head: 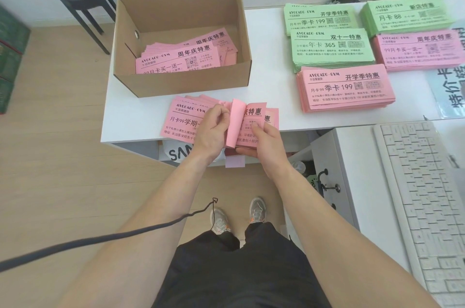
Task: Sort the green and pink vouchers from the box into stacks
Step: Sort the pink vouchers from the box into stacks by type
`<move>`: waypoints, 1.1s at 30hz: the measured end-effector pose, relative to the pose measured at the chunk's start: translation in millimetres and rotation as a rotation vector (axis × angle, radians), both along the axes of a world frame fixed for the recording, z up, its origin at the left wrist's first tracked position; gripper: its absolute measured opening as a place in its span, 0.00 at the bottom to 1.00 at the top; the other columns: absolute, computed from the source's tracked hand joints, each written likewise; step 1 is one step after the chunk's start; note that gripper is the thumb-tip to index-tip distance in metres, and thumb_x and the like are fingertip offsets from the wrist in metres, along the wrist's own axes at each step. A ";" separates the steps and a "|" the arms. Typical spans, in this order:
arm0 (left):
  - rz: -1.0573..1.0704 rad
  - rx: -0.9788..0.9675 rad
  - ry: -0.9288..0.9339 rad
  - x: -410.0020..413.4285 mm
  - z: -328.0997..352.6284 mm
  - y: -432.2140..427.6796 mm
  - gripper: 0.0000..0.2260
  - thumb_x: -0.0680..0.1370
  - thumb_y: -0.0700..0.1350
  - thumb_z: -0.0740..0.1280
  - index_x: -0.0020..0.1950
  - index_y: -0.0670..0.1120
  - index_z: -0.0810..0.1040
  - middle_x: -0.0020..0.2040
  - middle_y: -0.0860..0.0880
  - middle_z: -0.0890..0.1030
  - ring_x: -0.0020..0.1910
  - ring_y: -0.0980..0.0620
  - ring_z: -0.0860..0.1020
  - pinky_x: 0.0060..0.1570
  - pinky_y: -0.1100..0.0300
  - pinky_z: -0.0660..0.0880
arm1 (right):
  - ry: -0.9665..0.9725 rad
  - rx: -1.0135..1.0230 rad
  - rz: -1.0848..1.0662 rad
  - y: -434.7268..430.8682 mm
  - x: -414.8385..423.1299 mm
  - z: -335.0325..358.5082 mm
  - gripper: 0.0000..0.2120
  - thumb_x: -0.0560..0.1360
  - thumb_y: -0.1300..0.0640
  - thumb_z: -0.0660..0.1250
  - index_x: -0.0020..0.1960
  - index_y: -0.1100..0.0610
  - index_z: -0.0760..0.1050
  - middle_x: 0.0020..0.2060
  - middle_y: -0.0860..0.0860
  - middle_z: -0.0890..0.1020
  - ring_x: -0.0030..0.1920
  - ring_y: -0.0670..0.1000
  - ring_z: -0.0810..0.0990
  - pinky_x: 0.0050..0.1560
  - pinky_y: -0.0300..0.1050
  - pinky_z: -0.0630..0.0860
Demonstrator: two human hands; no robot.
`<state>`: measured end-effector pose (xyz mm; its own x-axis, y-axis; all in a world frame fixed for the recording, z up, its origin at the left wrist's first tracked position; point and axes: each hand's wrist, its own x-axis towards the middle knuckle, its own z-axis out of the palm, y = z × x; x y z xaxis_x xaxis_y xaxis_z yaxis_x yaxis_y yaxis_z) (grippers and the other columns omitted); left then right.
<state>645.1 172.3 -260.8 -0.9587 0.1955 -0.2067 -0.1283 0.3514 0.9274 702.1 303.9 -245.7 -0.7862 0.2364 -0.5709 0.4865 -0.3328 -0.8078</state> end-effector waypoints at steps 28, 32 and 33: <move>-0.223 -0.552 0.293 1.2 6.9 15.5 0.10 0.77 0.45 0.69 0.57 0.52 0.78 0.60 0.50 0.72 0.56 0.45 0.74 0.54 0.51 0.74 | -0.064 0.007 0.048 17.5 -10.9 -4.9 0.12 0.83 0.58 0.60 0.56 0.56 0.82 0.47 0.58 0.87 0.47 0.58 0.87 0.45 0.54 0.85; -0.205 -0.612 0.353 1.5 13.4 18.8 0.11 0.76 0.40 0.67 0.57 0.51 0.78 0.61 0.50 0.73 0.54 0.45 0.75 0.48 0.52 0.73 | -0.094 0.259 0.137 19.6 -14.8 -15.3 0.09 0.78 0.58 0.64 0.47 0.49 0.83 0.45 0.52 0.87 0.47 0.57 0.87 0.46 0.58 0.85; -0.188 -0.636 0.372 0.4 15.3 17.6 0.11 0.76 0.40 0.66 0.56 0.51 0.77 0.60 0.50 0.73 0.53 0.45 0.75 0.48 0.51 0.74 | -0.102 0.294 0.152 21.3 -15.9 -17.8 0.08 0.77 0.57 0.65 0.45 0.47 0.82 0.45 0.51 0.87 0.47 0.56 0.87 0.48 0.59 0.85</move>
<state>645.5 190.0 -245.5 -0.9496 0.3134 -0.0041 0.2677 0.8180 0.5091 686.2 325.1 -263.5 -0.7676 0.2868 -0.5731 0.5958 -0.0100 -0.8031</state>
